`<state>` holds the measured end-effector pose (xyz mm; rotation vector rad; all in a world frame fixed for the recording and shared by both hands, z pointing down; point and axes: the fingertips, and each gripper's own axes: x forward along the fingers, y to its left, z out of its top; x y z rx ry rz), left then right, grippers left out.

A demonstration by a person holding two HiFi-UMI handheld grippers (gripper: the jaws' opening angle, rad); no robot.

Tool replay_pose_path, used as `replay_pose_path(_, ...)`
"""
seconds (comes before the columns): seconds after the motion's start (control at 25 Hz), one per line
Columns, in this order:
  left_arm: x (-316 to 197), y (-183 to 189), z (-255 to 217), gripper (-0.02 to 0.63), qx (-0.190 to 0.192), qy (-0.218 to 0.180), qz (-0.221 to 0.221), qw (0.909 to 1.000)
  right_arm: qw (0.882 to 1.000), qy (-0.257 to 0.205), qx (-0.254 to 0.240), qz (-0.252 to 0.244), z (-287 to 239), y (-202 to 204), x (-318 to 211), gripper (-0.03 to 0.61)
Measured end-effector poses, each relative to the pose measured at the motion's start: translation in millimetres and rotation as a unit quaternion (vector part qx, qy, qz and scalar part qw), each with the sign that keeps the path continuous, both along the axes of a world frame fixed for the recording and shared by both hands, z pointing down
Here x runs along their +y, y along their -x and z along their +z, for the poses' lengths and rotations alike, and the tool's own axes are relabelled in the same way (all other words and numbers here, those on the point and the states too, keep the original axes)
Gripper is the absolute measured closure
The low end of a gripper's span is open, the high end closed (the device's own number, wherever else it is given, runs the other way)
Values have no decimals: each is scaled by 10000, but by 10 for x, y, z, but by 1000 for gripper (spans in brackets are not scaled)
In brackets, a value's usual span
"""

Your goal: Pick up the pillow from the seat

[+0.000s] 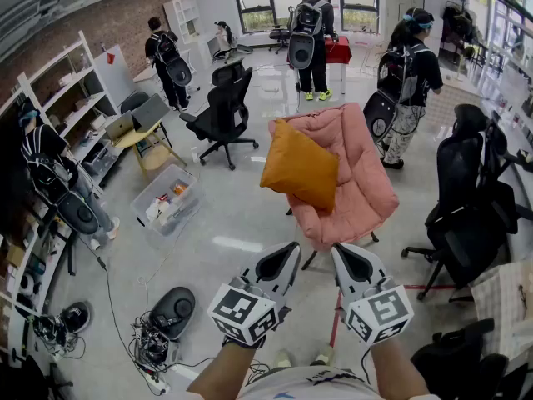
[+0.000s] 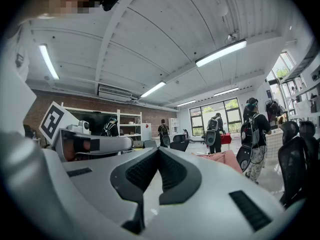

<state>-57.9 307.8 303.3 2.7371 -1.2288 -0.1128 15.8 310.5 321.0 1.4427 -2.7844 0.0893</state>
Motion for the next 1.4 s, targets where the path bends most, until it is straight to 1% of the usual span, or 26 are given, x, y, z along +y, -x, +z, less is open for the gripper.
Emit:
replay_pose_path(0.36, 0, -144, -21, 603, -9, -39, 21, 10000, 10000, -30, 3, -4, -25, -80, -12, 565)
replay_pose_path(0.44, 7, -163, -25, 603, -2, -39, 29, 10000, 9999, -16, -94, -62, -34, -91, 8, 565)
replay_pose_path(0.52, 6, -160, -25, 603, 10, -29, 4, 10000, 9994, -2, -306, -159, -59, -110, 23, 565)
replay_pose_path(0.6, 3, -156, -12, 603, 19, -11, -56, 10000, 9988, 9, -468, -163, -71, -165, 23, 564)
replay_pose_path(0.68, -1, -187, 11, 603, 20, 3, -100, 9999, 9985, 6, -526, -136, -67, -239, 17, 563)
replay_pose_path(0.88, 15, -332, 37, 603, -35, -16, -112, 9999, 9983, -62, -562, -122, -67, -382, 45, 563)
replay_pose_path(1.2, 30, -603, 72, 603, -184, -26, -191, 9996, 9980, -43, -626, -91, -12, -681, 33, 563)
replay_pose_path(1.4, 22, -666, 87, 603, -243, -45, -241, 9994, 9977, -41, -672, -94, 23, -757, 13, 563)
